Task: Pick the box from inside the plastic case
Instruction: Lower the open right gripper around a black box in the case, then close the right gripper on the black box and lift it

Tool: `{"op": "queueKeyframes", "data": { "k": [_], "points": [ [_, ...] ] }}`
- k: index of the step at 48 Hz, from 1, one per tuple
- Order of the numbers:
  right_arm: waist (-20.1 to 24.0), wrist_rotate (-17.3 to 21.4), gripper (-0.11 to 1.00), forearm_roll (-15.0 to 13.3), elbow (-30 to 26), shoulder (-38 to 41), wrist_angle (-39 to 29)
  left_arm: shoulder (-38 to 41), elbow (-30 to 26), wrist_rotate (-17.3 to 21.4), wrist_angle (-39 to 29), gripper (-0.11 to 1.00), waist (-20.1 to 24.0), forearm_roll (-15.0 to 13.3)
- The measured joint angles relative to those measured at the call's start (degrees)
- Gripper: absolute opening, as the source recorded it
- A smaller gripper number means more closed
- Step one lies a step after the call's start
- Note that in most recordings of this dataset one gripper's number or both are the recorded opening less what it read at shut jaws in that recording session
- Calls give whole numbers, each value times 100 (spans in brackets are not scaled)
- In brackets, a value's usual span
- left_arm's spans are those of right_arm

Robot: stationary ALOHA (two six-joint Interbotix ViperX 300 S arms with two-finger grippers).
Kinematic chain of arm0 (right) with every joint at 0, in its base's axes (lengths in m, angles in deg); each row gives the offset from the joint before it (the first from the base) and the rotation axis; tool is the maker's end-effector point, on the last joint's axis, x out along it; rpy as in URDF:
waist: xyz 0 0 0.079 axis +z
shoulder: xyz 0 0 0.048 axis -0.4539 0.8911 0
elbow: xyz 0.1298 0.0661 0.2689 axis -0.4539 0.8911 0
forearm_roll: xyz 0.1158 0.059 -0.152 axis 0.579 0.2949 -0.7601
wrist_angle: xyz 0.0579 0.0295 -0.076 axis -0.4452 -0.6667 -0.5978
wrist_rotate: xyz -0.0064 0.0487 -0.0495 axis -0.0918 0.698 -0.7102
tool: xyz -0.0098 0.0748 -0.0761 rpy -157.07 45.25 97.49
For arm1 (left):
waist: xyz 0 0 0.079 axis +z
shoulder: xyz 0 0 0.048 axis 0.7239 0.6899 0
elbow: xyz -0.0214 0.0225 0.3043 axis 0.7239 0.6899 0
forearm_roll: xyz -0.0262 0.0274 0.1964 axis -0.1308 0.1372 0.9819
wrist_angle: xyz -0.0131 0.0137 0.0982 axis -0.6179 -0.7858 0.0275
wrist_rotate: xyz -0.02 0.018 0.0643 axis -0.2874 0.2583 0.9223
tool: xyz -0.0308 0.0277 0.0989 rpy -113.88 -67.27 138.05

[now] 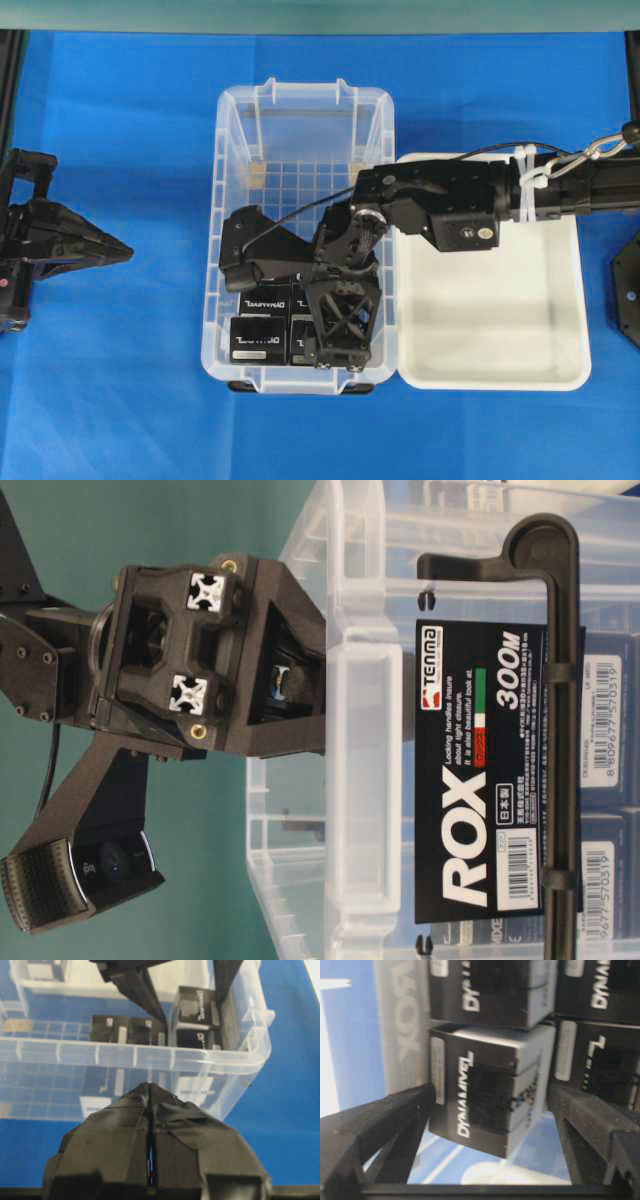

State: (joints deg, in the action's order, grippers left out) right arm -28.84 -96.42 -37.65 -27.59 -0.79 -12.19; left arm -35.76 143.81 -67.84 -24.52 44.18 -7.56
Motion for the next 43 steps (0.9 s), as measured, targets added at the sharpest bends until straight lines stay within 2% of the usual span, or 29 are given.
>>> {"op": "queueKeyframes", "data": {
  "k": [9,16,22,43],
  "points": [
    [18,9,98,-18,9,18,149,62,0,0,0,-5,0,-9],
    [9,35,98,-167,9,9,272,97,0,0,0,-5,0,0],
    [-53,35,98,-299,9,18,255,105,0,0,0,-5,0,0],
    [-352,0,98,-483,-105,0,18,105,0,-26,0,-5,0,-9]
  ]
}}
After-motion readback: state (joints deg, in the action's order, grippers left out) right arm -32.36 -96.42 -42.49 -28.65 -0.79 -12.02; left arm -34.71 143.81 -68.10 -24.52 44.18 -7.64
